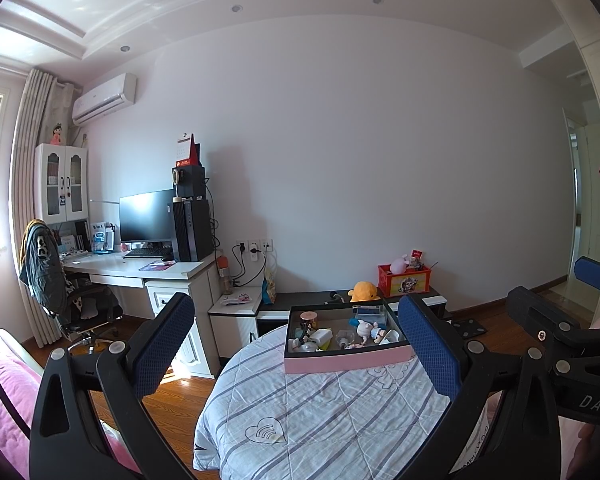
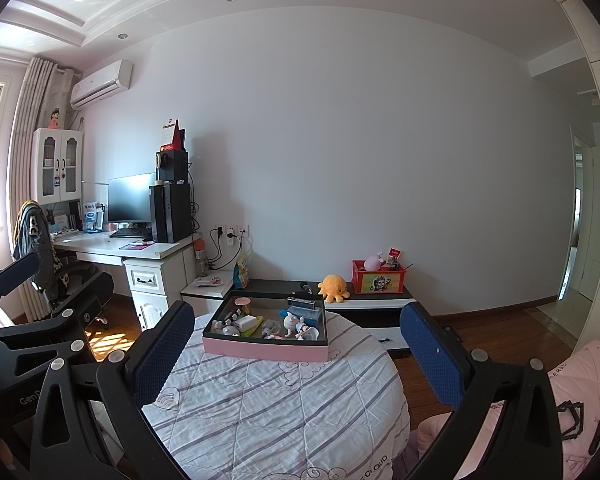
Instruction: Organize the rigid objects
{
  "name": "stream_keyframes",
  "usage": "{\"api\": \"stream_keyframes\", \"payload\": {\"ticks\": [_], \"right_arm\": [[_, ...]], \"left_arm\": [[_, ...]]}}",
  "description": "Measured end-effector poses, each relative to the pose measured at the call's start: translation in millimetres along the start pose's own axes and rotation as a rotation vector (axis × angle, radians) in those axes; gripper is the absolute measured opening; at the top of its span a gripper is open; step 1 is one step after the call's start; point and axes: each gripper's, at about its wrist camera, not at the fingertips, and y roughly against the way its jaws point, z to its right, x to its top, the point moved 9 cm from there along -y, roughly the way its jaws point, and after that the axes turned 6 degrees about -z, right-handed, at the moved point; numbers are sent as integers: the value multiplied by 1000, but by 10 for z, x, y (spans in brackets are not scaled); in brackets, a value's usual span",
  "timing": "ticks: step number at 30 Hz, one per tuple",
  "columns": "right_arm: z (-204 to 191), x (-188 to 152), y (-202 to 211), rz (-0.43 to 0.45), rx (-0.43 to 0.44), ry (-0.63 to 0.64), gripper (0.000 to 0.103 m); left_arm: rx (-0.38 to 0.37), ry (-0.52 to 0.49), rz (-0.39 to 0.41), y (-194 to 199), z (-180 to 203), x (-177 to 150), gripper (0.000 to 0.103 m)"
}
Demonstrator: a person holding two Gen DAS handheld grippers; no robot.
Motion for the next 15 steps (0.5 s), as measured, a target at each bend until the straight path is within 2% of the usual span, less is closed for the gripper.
{"api": "stream_keyframes", "payload": {"ticks": [15], "right_arm": [[-2, 9, 1, 2, 1, -1, 103]], "left_arm": [[-1, 1, 2, -4, 3, 5, 103]]}}
